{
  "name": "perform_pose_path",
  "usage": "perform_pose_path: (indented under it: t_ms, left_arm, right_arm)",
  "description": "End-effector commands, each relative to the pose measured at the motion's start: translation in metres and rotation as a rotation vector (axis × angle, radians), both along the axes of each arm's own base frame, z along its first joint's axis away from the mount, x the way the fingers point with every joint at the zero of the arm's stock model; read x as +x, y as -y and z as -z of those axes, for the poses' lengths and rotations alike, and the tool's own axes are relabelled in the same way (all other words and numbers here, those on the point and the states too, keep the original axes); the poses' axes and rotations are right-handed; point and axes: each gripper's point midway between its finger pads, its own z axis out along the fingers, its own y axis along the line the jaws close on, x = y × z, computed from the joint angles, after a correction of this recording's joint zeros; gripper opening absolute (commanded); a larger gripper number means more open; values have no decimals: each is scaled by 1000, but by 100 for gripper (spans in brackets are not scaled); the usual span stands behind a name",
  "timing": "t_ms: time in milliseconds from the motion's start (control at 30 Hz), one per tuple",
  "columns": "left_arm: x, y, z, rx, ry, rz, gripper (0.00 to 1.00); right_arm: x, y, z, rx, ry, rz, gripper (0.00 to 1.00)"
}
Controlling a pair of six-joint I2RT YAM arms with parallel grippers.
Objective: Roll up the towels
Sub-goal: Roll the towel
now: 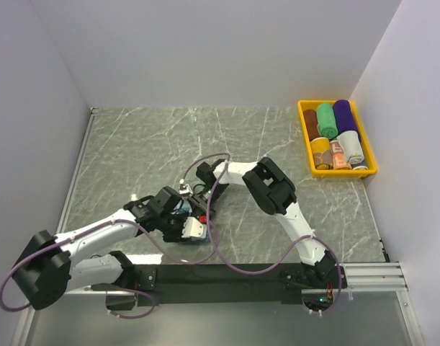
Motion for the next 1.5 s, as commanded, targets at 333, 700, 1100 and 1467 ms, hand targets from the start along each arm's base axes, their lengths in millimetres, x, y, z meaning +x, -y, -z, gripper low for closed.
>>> perform_pose_path:
  t_ms: [333, 700, 1100, 1467]
  left_arm:
    - [-21, -8, 30, 121, -191, -41, 1]
    - [-26, -7, 23, 147, -471, -92, 1]
    - [53, 11, 36, 193, -824, -242, 1]
    - [99, 10, 65, 198, -966, -249, 3]
  right_arm:
    - [61, 39, 26, -162, 458, -20, 37]
    - [176, 96, -80, -183, 809, 346, 48]
    - [131, 237, -101, -284, 1078, 540, 43]
    - [84, 190, -98, -177, 1237, 331, 43]
